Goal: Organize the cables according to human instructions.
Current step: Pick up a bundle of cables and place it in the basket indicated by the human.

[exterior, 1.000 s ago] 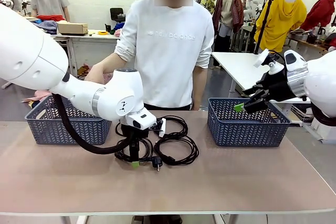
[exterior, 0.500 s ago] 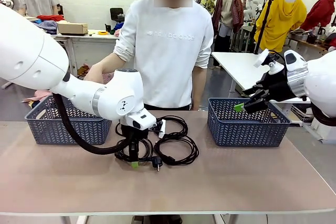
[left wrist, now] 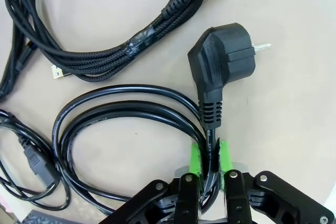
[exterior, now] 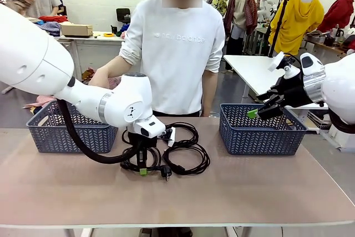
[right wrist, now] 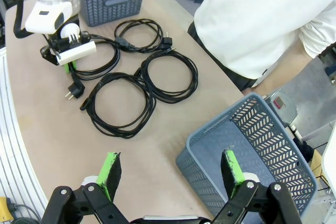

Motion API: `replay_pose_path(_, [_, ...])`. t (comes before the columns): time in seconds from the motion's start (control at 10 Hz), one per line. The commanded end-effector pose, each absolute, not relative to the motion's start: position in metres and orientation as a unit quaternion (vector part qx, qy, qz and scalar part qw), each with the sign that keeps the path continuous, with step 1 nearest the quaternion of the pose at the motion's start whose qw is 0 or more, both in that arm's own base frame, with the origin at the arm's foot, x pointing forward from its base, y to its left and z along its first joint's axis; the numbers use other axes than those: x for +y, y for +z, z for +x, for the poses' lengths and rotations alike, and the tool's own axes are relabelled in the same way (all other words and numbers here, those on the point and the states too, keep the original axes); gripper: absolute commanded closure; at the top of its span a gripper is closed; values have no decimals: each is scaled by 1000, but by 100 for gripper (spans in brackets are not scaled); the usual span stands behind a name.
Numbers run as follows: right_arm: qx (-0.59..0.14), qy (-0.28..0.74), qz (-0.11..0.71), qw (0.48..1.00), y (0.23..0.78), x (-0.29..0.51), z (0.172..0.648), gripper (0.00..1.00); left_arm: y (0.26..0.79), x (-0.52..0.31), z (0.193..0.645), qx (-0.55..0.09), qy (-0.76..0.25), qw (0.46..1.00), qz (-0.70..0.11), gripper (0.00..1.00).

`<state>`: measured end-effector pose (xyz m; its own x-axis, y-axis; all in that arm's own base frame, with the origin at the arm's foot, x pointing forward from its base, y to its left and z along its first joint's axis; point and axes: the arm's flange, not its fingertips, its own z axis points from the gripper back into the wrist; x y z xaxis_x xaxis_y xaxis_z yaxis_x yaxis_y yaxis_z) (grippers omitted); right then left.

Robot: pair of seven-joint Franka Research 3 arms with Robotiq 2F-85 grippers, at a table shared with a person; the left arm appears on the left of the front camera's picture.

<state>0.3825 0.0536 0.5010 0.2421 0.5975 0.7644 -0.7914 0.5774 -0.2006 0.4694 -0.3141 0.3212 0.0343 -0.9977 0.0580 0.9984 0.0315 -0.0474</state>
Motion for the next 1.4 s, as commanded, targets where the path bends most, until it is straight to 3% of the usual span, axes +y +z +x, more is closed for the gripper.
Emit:
replay_pose_path(0.0, [-428,447,114,778,500,53,384,0,325,-310,473,0,-702,710,-47,100])
replay_pose_path(0.4, [-428,447,114,778,500,53,384,0,350,-302,465,-15,-688,725,-20,100])
replay_pose_path(0.8, [-428,447,114,778,500,53,384,0,443,-283,461,-76,-674,734,24,100])
replay_pose_path(1.3, [-428,447,114,778,500,53,384,0,517,-205,494,-109,-638,760,61,100])
